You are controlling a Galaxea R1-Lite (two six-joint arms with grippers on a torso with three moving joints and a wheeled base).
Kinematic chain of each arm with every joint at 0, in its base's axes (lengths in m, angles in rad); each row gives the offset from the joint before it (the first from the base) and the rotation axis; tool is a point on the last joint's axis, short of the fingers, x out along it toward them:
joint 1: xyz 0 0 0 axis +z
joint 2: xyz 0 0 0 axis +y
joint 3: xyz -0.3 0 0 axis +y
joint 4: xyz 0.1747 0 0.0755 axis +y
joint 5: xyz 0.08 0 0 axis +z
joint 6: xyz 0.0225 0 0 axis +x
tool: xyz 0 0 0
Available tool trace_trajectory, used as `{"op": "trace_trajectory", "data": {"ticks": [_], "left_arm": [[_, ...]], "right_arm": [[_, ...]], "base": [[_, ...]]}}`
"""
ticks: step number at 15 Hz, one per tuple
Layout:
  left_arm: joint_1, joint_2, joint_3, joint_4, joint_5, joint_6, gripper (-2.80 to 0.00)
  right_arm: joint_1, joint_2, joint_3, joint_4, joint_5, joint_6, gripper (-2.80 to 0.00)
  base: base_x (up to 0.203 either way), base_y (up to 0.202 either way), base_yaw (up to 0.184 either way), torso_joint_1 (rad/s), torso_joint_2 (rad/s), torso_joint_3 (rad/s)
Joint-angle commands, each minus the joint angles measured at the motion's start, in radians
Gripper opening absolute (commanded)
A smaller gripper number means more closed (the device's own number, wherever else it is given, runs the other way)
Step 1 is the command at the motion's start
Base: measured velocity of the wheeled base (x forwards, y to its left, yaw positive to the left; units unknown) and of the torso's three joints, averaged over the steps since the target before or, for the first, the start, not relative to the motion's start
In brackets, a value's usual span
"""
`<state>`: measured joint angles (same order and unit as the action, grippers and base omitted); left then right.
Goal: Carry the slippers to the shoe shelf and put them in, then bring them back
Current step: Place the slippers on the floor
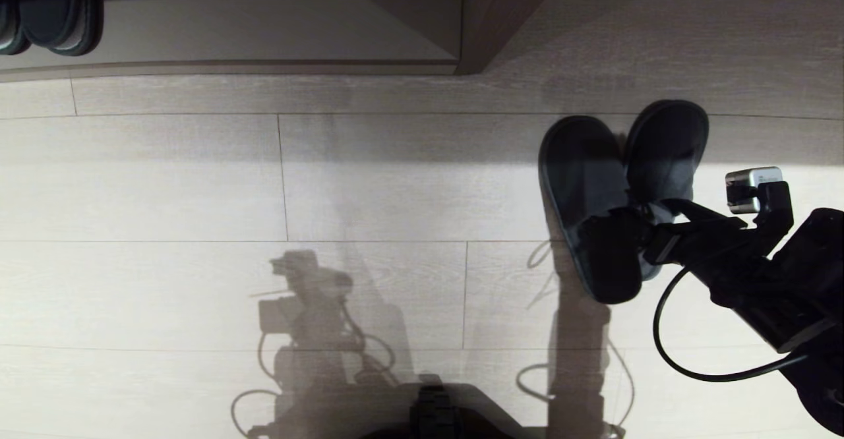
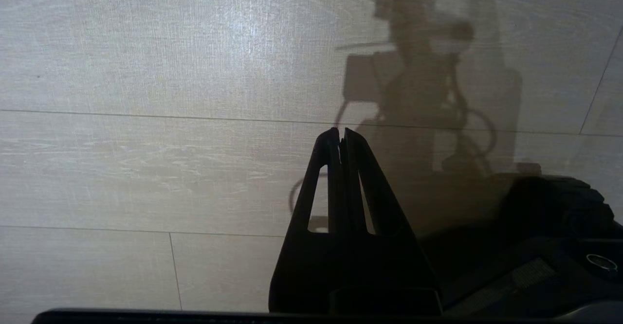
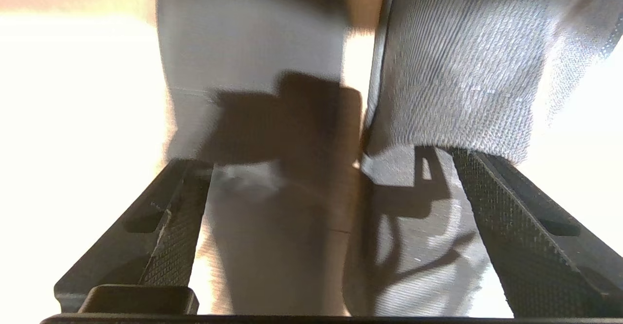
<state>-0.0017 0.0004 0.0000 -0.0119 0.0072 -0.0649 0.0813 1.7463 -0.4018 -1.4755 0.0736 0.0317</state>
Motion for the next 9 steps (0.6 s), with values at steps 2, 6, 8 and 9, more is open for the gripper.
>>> {"op": "trace_trajectory", "data": {"ticks": [2, 6, 8, 9], "left_arm": [[0.000, 0.000, 0.000, 0.000, 0.000, -0.001, -2.80], [0.000, 0.000, 0.000, 0.000, 0.000, -0.001, -2.80], [0.000, 0.000, 0.000, 0.000, 0.000, -0.001, -2.80], [0.000, 0.000, 0.000, 0.000, 0.000, -0.001, -2.80]], "right_arm": [[0.000, -0.015, -0.003, 0.003, 0.002, 0.037, 0.00], [0.000, -0.031, 0.008, 0.019, 0.001, 0.037, 0.00], [0.013, -0.050, 0.045, 0.019, 0.004, 0.024, 0.00], [0.033, -0.069, 0.066, 0.018, 0.006, 0.011, 0.00]], "base": [[0.000, 0.000, 0.000, 0.000, 0.00, 0.000], [0.000, 0.000, 0.000, 0.000, 0.00, 0.000], [0.000, 0.000, 0.000, 0.000, 0.00, 0.000], [0.000, 0.000, 0.000, 0.000, 0.00, 0.000]]}}
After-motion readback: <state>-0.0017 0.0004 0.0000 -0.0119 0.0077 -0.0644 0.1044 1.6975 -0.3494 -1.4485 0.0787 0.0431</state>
